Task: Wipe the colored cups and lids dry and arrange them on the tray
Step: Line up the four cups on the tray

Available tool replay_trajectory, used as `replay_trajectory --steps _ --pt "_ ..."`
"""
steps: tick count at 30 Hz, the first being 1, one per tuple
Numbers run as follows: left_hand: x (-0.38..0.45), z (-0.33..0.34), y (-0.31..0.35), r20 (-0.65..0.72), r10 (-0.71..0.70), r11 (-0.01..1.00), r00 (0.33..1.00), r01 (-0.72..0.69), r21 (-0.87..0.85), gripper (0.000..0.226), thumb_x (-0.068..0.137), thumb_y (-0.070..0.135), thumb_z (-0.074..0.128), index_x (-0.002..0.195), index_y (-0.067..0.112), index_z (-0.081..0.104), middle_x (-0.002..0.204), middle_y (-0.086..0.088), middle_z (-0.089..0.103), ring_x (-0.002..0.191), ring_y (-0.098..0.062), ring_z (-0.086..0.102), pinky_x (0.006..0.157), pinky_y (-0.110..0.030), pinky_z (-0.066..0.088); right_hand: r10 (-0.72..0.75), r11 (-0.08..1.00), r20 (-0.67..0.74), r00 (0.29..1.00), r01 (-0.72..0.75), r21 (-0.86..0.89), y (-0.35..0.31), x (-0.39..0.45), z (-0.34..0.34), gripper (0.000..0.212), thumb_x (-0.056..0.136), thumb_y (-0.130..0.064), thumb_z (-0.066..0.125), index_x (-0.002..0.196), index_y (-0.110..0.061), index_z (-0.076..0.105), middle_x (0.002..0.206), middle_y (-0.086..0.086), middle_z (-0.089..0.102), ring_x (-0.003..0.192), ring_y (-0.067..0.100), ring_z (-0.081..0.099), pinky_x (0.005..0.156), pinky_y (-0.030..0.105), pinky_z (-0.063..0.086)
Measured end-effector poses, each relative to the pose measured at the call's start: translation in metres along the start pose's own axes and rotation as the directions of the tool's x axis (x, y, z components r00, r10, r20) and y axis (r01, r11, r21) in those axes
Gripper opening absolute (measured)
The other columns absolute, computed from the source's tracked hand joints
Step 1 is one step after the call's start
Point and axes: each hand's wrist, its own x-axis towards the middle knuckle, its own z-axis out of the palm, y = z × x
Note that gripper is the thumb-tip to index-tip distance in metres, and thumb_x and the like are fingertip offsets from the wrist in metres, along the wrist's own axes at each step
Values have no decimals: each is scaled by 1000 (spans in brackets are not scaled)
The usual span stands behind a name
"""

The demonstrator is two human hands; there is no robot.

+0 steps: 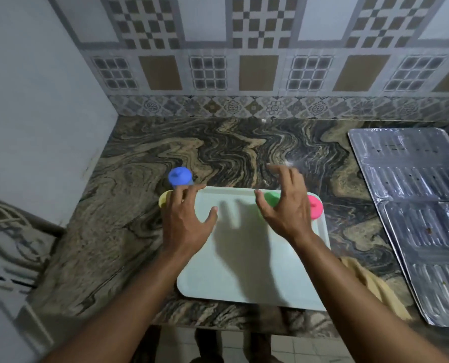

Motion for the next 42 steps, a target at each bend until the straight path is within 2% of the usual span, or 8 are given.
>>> replay_trajectory --steps 3,7,14,18,25,31,39,42 --pt "5 -17 -40 -23 -129 982 991 131 137 66 69 35 90 128 20 62 119 -12 53 111 -38 55 92 -48 48 -66 998 196 978 65 13 -37 21 50 61 85 -35 69 140 -12 59 127 13 61 117 36 59 97 47 51" --pt "12 -23 -80 97 -187 979 977 179 94 83 63 32 95 137 21 60 130 -13 52 120 -39 56 97 -48 50 -102 992 446 889 123 -19 -73 46 111 72 84 -25 77 149 -10 52 138 19 57 122 44 56 97 50 50" --pt "21 -10 -91 248 -220 974 943 225 10 79 75 26 91 144 21 55 137 -12 53 121 -38 60 90 -45 54 -103 986 595 797 160 -45 -88 76 168 75 90 -21 79 158 -22 47 147 15 53 130 42 56 98 50 53" --pt "27 -12 -95 247 -210 978 946 208 35 68 77 25 88 137 25 56 129 -7 56 114 -36 62 78 -39 50 -83 995 551 831 102 -4 -88 74 167 69 87 -21 80 151 -21 55 136 16 57 117 47 63 88 51 56" --pt "39 -15 -78 213 -101 992 972 115 -56 70 75 33 87 139 29 57 129 -5 61 116 -32 60 88 -42 53 44 998 267 963 -31 -53 -61 29 114 65 86 -21 82 145 -18 57 131 15 56 93 45 67 69 46 56" --pt "41 6 -52 321 6 997 947 20 -77 71 74 36 82 140 31 55 126 -3 60 115 -32 61 90 -44 53 172 982 184 968 -154 -108 -30 -11 84 63 83 -18 84 142 -21 62 126 11 60 84 38 67 63 38 47" --pt "38 22 -59 397 -1 999 918 20 -43 89 72 39 91 150 31 48 138 -5 56 124 -32 60 96 -40 51 222 974 222 950 -203 -105 -21 -22 80 77 86 -26 84 155 -31 50 142 6 55 103 35 68 71 41 55" --pt "33 18 -63 407 -25 997 913 53 -56 99 69 44 93 154 33 43 143 -7 50 130 -32 57 101 -43 52 151 983 176 973 -129 -130 -24 -29 69 81 84 -29 85 156 -30 48 145 4 52 85 31 72 65 38 55"
